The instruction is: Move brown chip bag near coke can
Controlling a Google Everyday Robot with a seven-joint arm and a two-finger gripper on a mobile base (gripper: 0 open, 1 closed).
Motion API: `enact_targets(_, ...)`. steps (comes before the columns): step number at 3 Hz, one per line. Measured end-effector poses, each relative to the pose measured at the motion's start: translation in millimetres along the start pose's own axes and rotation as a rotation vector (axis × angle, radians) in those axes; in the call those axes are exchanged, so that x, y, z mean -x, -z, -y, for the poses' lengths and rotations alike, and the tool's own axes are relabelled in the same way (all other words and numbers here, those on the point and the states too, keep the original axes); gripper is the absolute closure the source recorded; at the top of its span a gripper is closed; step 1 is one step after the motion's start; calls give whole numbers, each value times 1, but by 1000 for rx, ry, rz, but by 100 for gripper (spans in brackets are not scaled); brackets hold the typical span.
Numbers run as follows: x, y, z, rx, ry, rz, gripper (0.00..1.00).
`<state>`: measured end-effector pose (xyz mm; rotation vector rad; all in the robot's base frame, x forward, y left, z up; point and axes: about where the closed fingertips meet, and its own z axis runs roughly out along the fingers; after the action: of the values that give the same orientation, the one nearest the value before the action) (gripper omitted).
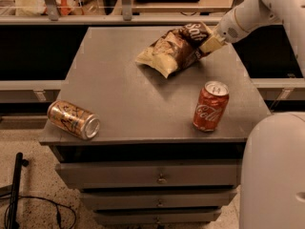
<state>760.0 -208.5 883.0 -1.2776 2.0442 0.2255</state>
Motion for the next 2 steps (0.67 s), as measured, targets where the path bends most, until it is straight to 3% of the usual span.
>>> enact_targets(1,1,19,-14,47,2,-91,100)
enact_targets(2,1,47,-36,87,-33,-152,100)
